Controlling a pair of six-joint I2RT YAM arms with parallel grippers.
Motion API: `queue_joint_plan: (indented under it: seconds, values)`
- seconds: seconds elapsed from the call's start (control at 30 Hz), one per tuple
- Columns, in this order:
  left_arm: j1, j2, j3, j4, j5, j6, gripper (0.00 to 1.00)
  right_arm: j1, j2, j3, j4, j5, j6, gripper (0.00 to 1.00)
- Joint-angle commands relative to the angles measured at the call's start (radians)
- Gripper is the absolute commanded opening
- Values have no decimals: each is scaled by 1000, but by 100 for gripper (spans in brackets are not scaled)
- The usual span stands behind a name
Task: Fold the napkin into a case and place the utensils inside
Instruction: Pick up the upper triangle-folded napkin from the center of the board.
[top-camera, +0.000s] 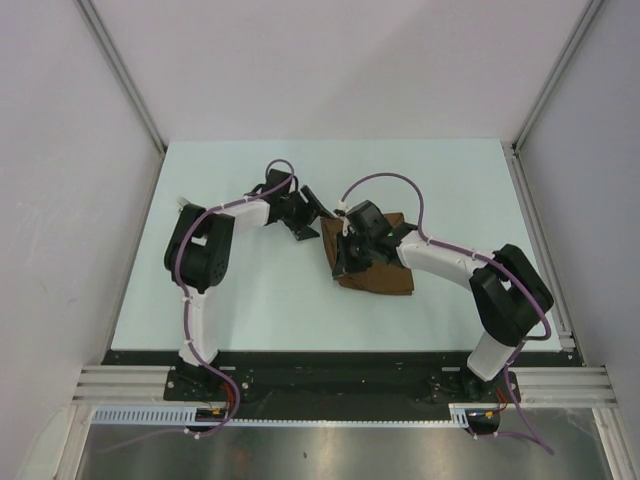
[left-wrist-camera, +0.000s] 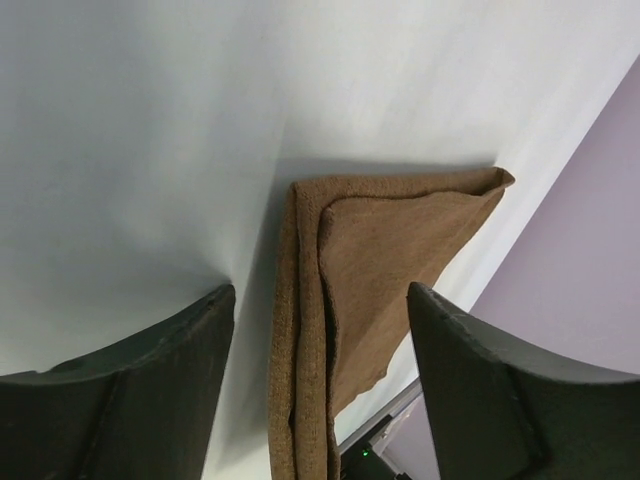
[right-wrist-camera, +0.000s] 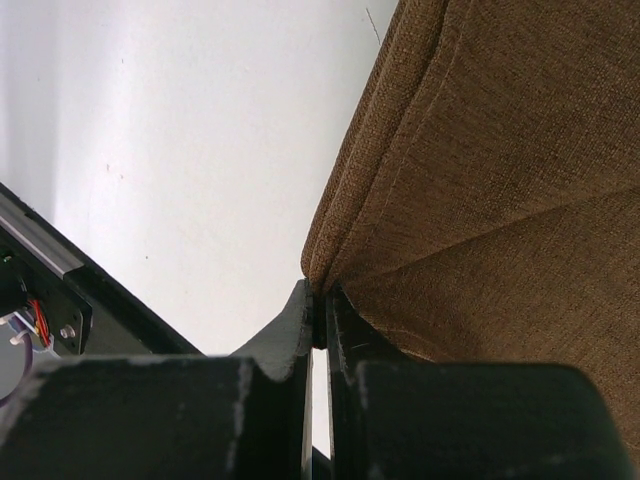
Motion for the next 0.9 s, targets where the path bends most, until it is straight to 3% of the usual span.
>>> queue_joint_plan:
  seconds: [0.0,0.23,0.33,0.43,0.47,0.5,0.87]
  values:
    - [-9,38,27,-22,-22,-31,70,-7,-53,-6,34,-23,0,0]
    - [-8,80,61,-4,-2,-47,52,-11,-63,-21,40,-25,1,0]
    - [0,81,64,15,6,-53,37,-11,-69,-23,37,-30,4,0]
    - [11,69,70,10,22,-41,17,-3,-76,-23,31,-28,4,0]
    - [15,62,67,9,24,-30,4,2,-78,-23,27,-28,4,0]
    - [18,46,58,4,22,-22,0,12,-84,-22,25,-28,4,0]
    - [155,-354,-215,3,13,19,0,233,-4,129,-1,-23,7,0]
